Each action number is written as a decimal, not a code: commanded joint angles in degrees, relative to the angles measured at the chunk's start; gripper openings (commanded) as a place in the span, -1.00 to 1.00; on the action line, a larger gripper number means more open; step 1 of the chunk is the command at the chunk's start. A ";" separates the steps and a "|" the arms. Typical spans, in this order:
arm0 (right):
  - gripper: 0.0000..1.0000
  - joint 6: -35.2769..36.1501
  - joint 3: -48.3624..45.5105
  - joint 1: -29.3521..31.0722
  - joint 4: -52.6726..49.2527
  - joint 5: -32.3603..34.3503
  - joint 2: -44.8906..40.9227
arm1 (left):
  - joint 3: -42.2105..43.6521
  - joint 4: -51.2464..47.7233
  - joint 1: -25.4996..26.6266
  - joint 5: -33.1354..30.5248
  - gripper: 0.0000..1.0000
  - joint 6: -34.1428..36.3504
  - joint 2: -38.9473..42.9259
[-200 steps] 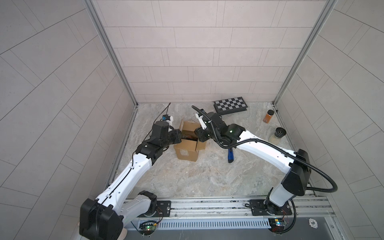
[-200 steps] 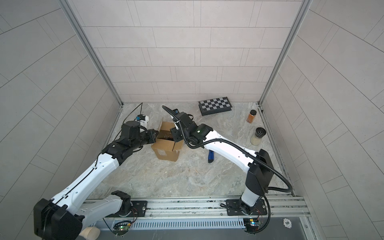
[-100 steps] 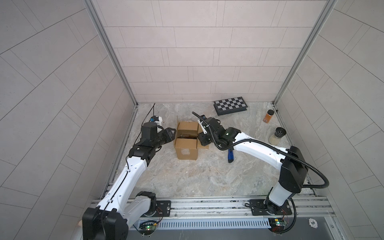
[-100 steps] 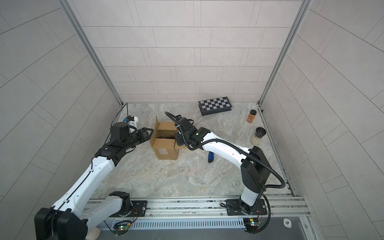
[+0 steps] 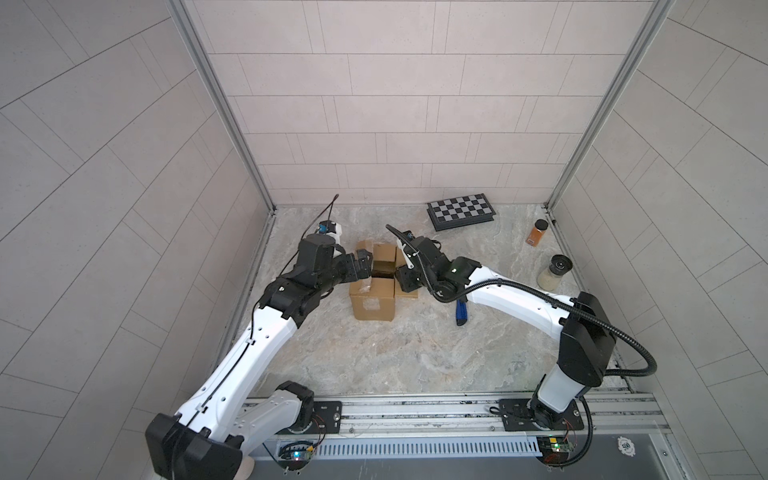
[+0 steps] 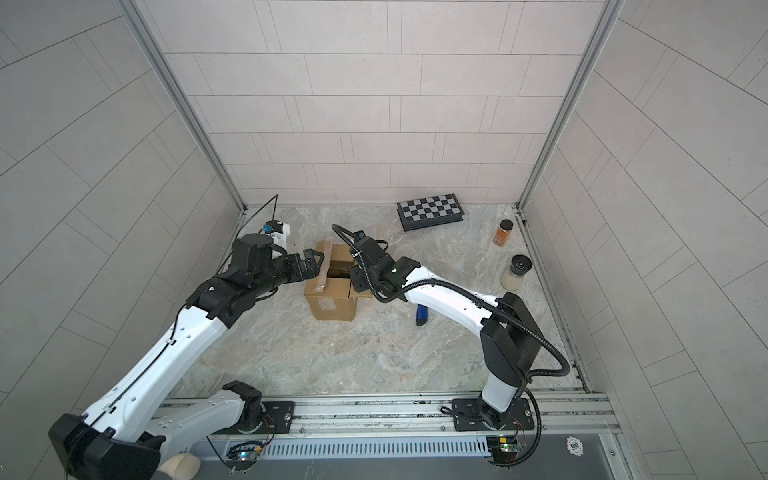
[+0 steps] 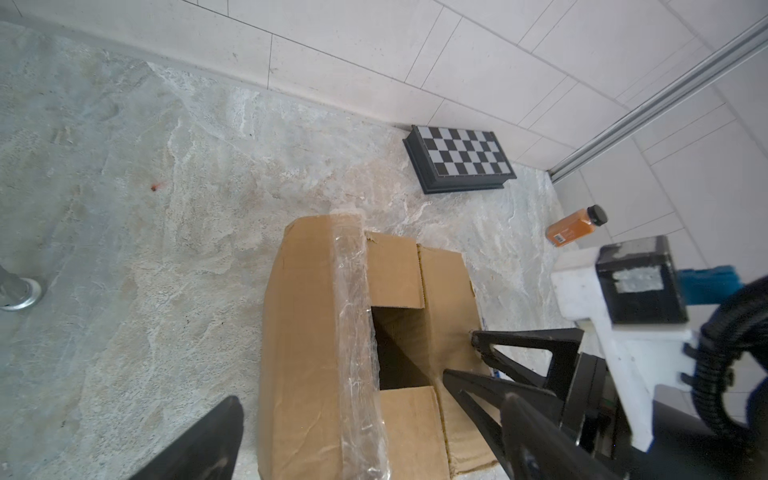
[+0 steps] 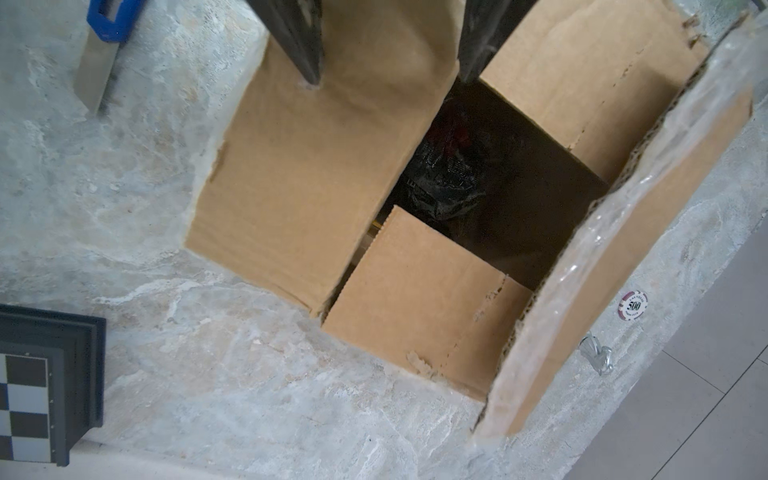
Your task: Unpack the express box
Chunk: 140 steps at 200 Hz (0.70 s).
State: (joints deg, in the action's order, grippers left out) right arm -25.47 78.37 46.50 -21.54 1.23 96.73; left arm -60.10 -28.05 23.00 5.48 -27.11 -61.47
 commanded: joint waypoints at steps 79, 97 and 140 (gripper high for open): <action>0.09 -3.35 -3.68 0.35 3.32 -1.61 -0.51 | -11.50 -14.57 14.34 -29.45 1.00 2.66 -19.22; 0.09 -3.52 -4.00 0.35 3.71 -1.65 -0.72 | -12.03 -15.67 14.35 -31.97 1.00 2.79 -21.16; 0.09 -3.84 -5.32 0.34 5.04 -1.76 -1.45 | -11.62 -16.53 12.83 -34.17 0.85 4.08 -22.99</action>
State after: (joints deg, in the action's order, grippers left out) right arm -28.40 74.61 46.48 -16.03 0.27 96.29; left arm -70.63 -42.35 36.91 -25.45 -24.27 -84.16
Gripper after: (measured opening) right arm 0.546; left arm 0.966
